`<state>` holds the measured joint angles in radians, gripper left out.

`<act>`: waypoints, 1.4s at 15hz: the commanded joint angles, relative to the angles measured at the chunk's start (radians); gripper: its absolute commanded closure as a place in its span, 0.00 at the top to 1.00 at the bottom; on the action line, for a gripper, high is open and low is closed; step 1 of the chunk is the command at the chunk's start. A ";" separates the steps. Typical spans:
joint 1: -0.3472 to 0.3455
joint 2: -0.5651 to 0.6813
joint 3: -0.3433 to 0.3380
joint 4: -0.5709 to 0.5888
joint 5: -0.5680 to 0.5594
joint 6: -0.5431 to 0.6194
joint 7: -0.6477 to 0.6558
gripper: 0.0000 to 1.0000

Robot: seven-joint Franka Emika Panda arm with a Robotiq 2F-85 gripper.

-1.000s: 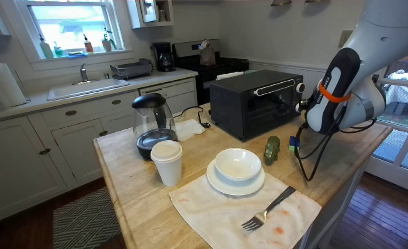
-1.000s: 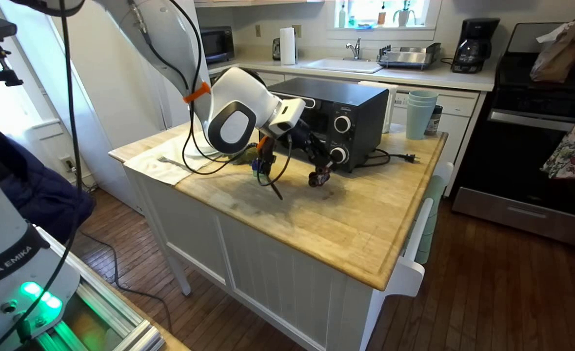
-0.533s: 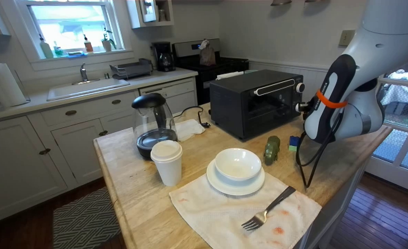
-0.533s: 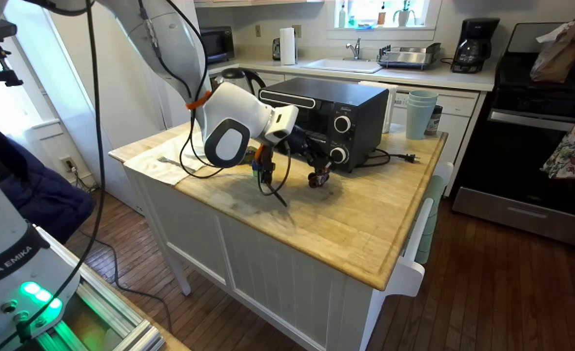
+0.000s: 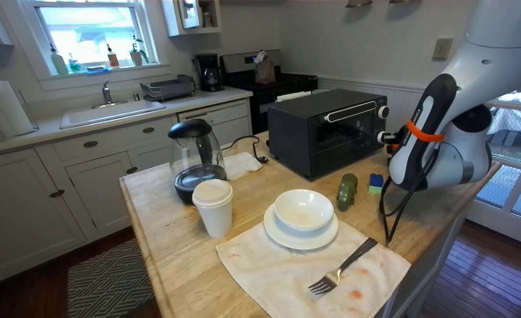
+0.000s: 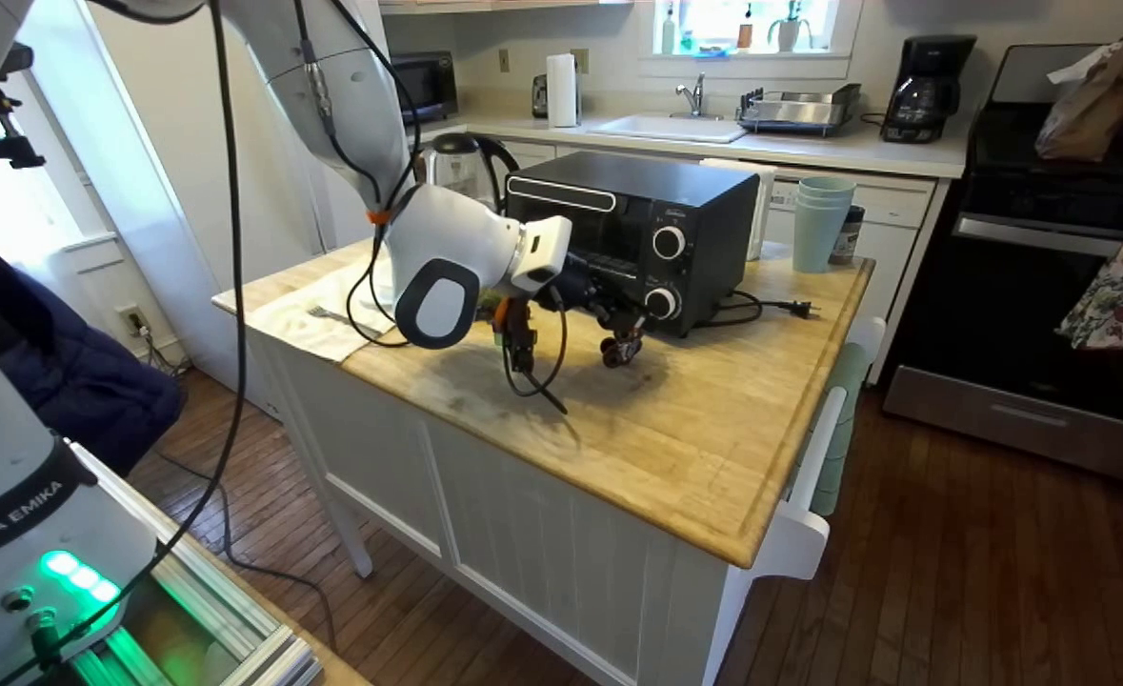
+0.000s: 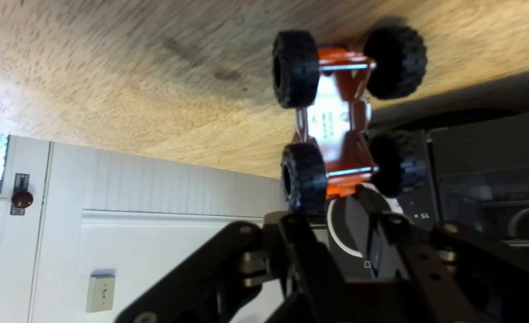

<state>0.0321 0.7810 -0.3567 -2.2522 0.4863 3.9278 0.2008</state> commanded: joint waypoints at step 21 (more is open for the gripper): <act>-0.082 0.023 0.119 -0.011 0.120 0.218 -0.166 0.07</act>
<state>-0.0346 0.8007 -0.2628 -2.2612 0.5716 4.1317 0.0721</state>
